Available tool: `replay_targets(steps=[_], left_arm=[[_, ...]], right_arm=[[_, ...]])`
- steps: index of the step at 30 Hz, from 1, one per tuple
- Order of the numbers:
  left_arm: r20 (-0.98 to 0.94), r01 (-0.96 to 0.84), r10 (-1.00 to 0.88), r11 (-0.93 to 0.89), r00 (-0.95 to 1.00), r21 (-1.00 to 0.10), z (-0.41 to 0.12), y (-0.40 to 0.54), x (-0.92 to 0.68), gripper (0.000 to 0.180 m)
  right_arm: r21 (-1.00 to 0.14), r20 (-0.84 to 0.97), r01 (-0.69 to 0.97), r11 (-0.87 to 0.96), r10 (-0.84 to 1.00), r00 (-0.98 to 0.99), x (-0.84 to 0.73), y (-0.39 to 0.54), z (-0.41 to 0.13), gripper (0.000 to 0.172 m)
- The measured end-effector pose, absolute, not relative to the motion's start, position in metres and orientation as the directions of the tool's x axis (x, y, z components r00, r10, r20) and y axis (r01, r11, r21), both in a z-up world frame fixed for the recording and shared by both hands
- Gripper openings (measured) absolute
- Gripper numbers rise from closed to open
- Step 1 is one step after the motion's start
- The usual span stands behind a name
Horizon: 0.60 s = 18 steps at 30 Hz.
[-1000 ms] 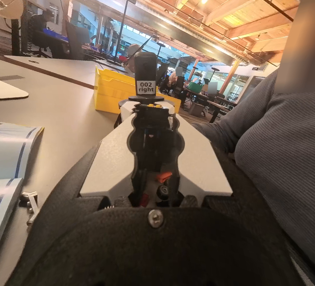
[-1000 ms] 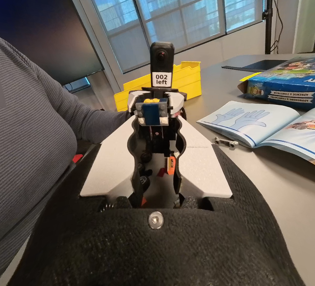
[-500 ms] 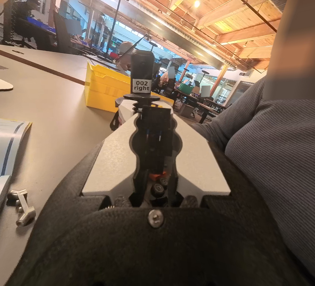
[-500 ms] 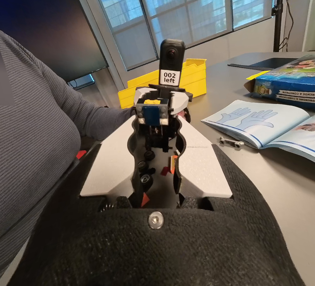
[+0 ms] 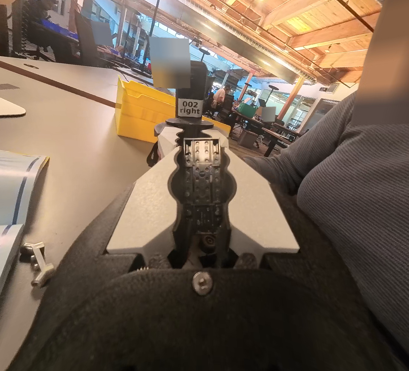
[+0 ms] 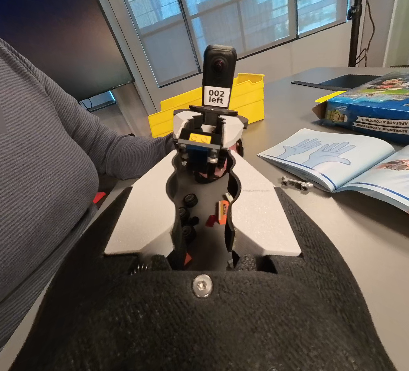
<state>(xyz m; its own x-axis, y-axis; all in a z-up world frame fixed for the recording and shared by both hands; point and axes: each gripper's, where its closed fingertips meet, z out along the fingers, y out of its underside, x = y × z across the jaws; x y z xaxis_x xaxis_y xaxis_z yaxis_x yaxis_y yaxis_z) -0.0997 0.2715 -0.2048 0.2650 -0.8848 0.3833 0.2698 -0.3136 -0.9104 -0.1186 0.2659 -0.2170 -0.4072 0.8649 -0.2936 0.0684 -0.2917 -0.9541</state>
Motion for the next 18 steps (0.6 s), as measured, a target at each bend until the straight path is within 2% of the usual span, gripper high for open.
replay_targets(steps=[5,6,8,12,14,15,18], left_arm=[[0.375,0.272,-0.881,-0.300,0.288,-0.914,-0.205,0.274,-0.101,0.031],[0.375,0.278,-0.877,-0.295,0.301,-0.914,-0.204,0.276,-0.102,0.031],[0.335,0.284,-0.869,-0.240,0.364,-0.929,-0.203,0.280,-0.106,0.030],[0.129,0.101,-0.846,-0.089,0.517,-0.991,-0.212,0.283,-0.097,0.066],[0.025,0.011,-0.817,-0.023,0.575,-1.000,-0.217,0.286,-0.092,0.075],[-0.035,-0.037,-0.788,0.015,0.615,-0.999,-0.219,0.290,-0.092,0.073],[-0.211,-0.192,-0.666,0.103,0.715,-0.976,-0.226,0.301,-0.100,0.050]], right_arm=[[-0.958,-0.281,0.055,-0.283,0.878,-0.387,-0.119,0.269,-0.216,0.038],[-0.959,-0.275,0.046,-0.279,0.882,-0.383,-0.119,0.270,-0.216,0.032],[-0.958,-0.272,0.014,-0.286,0.894,-0.357,-0.118,0.276,-0.212,0.031],[-0.947,-0.301,-0.029,-0.321,0.911,-0.283,-0.119,0.292,-0.210,0.032],[-0.945,-0.304,-0.037,-0.324,0.917,-0.260,-0.119,0.296,-0.210,0.032],[-0.945,-0.303,-0.042,-0.323,0.918,-0.255,-0.119,0.297,-0.209,0.032],[-0.942,-0.307,-0.054,-0.331,0.916,-0.257,-0.119,0.297,-0.207,0.032]])
